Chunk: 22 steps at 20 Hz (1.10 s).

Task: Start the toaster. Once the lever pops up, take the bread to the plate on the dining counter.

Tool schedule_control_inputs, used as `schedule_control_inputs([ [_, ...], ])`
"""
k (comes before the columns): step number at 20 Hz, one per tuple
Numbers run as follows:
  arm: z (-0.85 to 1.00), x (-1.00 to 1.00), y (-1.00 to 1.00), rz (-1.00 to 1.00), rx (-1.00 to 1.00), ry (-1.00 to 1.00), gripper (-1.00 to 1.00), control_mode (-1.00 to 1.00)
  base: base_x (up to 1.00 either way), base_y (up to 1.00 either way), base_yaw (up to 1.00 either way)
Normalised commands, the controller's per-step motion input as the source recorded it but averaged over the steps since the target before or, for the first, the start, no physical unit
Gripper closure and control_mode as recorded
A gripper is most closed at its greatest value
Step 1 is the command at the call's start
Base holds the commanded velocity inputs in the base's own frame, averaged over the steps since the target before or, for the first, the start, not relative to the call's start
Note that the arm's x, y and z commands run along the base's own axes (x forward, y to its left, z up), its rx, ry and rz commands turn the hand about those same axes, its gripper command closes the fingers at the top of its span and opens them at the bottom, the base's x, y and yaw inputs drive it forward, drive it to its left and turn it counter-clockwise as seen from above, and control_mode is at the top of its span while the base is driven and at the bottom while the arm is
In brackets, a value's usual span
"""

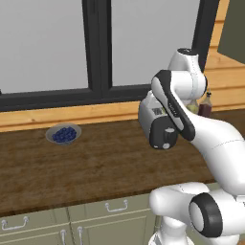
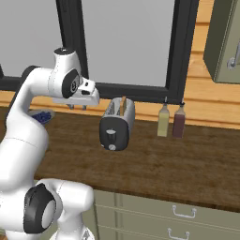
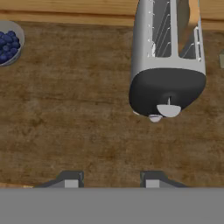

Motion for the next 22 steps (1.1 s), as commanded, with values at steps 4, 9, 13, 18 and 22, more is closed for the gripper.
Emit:
schedule_control_inputs([
  [4,-0.05,-0.16,-0.02,0.00,0.00,0.00,-1.00,-1.00,0.00,0.00,0.00],
  [9,-0.20,-0.39,-0.56,0.00,0.01,0.00,-1.00,-1.00,0.00,0.00,0.00],
  [13,-0.16,-0.25,-0.79,0.00,0.04,0.00,-1.00,-1.00,0.00,0.00,0.00],
  [18,-0.13,0.16,-0.55,0.00,0.03,-0.01,-1.00,-1.00,0.00,0.00,0.00],
  [22,-0.26,0.02,-0.07,-0.01,0.06,-0.11,-1.00,-1.00,0.00,0.00,0.00],
])
